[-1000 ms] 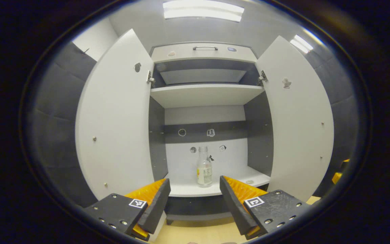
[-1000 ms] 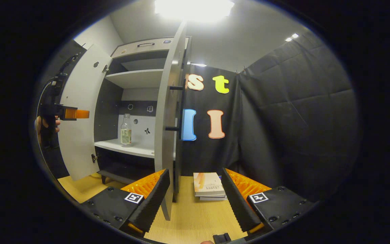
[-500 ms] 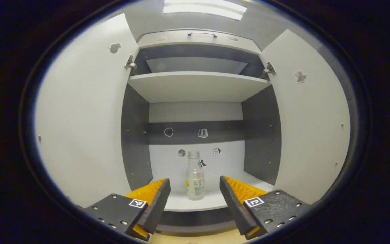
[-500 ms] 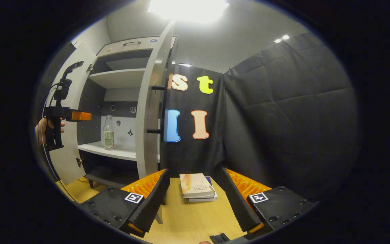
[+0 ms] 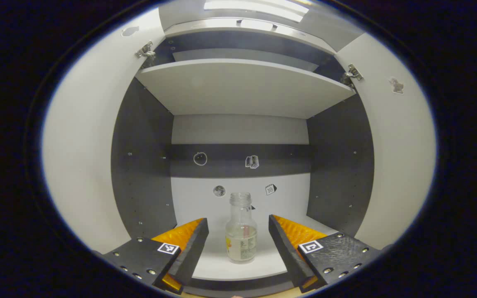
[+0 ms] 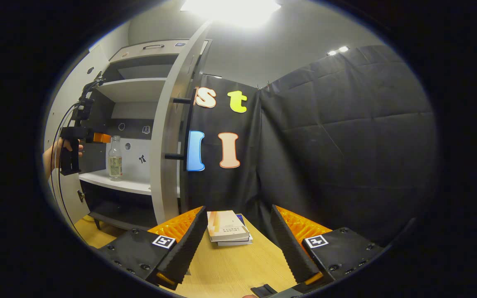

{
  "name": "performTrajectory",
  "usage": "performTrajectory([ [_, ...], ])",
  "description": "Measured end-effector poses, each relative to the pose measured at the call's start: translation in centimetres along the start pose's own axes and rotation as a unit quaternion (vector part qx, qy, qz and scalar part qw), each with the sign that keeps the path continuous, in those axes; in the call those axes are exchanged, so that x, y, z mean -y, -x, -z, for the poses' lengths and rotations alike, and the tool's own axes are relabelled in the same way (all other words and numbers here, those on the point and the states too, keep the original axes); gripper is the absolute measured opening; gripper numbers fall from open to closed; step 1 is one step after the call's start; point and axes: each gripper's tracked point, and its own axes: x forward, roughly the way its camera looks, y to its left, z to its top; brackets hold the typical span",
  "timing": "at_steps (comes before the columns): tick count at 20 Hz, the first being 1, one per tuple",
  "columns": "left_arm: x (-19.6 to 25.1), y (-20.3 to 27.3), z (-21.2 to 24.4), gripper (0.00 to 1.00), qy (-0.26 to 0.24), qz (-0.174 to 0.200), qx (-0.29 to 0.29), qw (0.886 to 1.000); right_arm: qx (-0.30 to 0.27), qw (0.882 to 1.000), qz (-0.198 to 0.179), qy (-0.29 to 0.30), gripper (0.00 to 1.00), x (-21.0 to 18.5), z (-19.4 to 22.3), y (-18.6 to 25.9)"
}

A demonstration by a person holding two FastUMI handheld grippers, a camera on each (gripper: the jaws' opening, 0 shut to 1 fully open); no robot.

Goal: Grasp the bottle in the cabinet with the left hand and place it on the coaster, then close the right door with the right hand and the left door with the left hand.

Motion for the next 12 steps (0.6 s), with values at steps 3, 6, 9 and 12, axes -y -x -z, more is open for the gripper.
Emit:
performTrajectory([
  [3, -0.1, -3.0, 0.8, 0.89, 0.002, 0.005, -0.006, 1.0, -0.005, 1.0, 0.016, -0.002, 0.94, -0.2, 0.3, -0.5],
  [6, -0.2, -5.4, 1.8, 0.89, 0.001, 0.009, -0.018, 1.0, -0.008, 0.999, 0.034, -0.005, 0.97, 0.1, 0.6, -0.4],
  [9, -0.4, -6.9, 2.3, 0.89, -0.005, 0.007, -0.021, 1.0, -0.019, 0.999, 0.046, -0.009, 0.97, 0.3, 1.4, -0.6],
  [12, -0.5, -7.9, 2.6, 0.88, -0.01, 0.002, -0.023, 1.0, -0.021, 0.999, 0.049, -0.01, 0.97, 0.0, 1.8, -0.5],
])
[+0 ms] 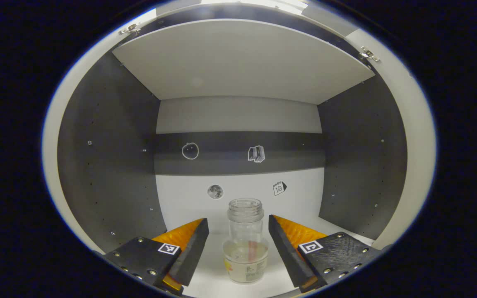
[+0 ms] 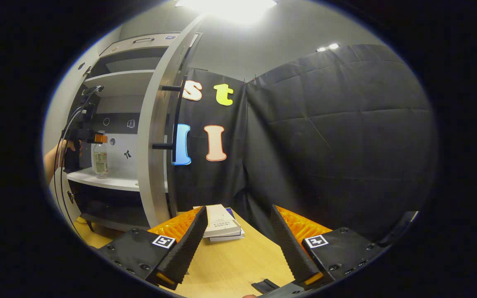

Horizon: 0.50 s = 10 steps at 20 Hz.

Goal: Grasp the bottle in the cabinet with the left hand and place it on the coaster, then close the right door with the right hand and the left door with the left hand.

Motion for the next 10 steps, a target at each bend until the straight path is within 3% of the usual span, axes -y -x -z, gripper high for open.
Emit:
performTrajectory([
  [3, -0.4, -0.1, 0.0, 0.47, -0.003, -0.013, 0.002, 1.0, -0.007, 1.0, -0.011, 0.005, 0.97, -0.5, 0.5, -0.2],
  [10, -0.4, 4.0, -2.2, 0.47, 0.017, -0.016, 0.023, 0.999, 0.001, 0.999, -0.047, 0.006, 0.97, -0.7, 0.2, 0.2],
])
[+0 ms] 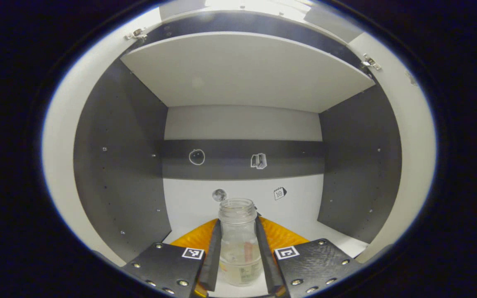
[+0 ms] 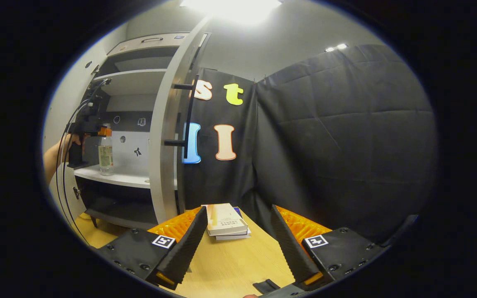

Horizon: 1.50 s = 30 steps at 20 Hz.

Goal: Grasp the bottle in the cabinet with the left hand and place it on the coaster, then close the right door with the right hand and the left door with the left hand.

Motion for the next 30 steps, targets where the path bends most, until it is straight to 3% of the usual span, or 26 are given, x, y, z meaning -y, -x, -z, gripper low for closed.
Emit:
performTrajectory([
  [12, 0.6, 10.8, 0.3, 0.48, -0.013, -0.026, 0.008, 1.0, 0.016, 0.997, -0.079, -0.013, 0.97, 0.9, -0.8, 1.9],
  [23, 1.2, 19.8, 7.9, 0.47, -0.01, -0.042, -0.031, 0.999, 0.012, 0.99, -0.141, -0.004, 0.98, 0.3, -0.1, 4.0],
  [30, 2.0, 22.9, 13.3, 0.47, 0.005, -0.036, -0.04, 0.999, 0.003, 0.989, -0.146, -0.005, 0.98, -0.1, 1.8, 5.5],
])
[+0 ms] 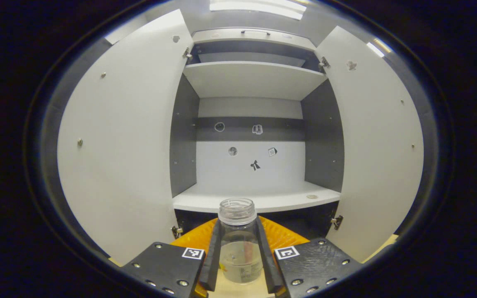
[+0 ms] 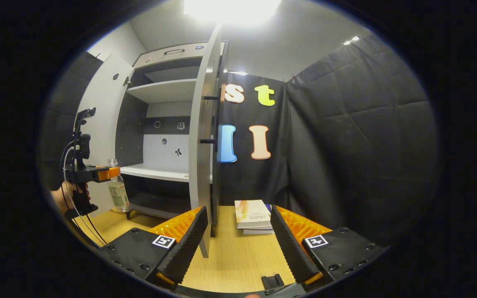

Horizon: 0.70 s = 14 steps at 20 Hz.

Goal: Grasp the bottle in the cabinet with the left hand and place it on the coaster, then close the right door with the right hand and the left door with the left hand.

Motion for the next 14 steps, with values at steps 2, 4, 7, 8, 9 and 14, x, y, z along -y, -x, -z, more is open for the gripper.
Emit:
performTrajectory([
  [2, 0.8, 0.8, 1.7, 0.47, 0.002, 0.009, -0.004, 1.0, -0.001, 1.0, 0.001, 0.005, 0.97, -0.1, 0.5, 0.4],
  [4, 1.6, 1.4, 3.8, 0.47, 0.003, 0.015, -0.015, 1.0, -0.001, 1.0, 0.004, 0.008, 0.94, 0.0, 0.9, 0.7],
  [7, 2.7, 2.4, 6.9, 0.47, 0.006, 0.026, -0.028, 0.999, -0.006, 1.0, 0.009, 0.008, 0.94, 0.2, 1.7, 1.3],
  [8, 3.0, 2.6, 7.7, 0.47, 0.008, 0.032, -0.03, 0.999, -0.011, 1.0, 0.01, 0.009, 0.97, 0.3, 2.3, 1.5],
  [9, 3.4, 3.0, 8.6, 0.47, 0.01, 0.035, -0.03, 0.999, -0.017, 1.0, 0.009, 0.011, 0.97, 0.3, 2.8, 1.6],
  [14, 5.2, 4.2, 12.7, 0.49, 0.009, 0.052, -0.044, 0.998, -0.032, 0.999, 0.013, 0.014, 0.94, 0.6, 4.3, 2.1],
])
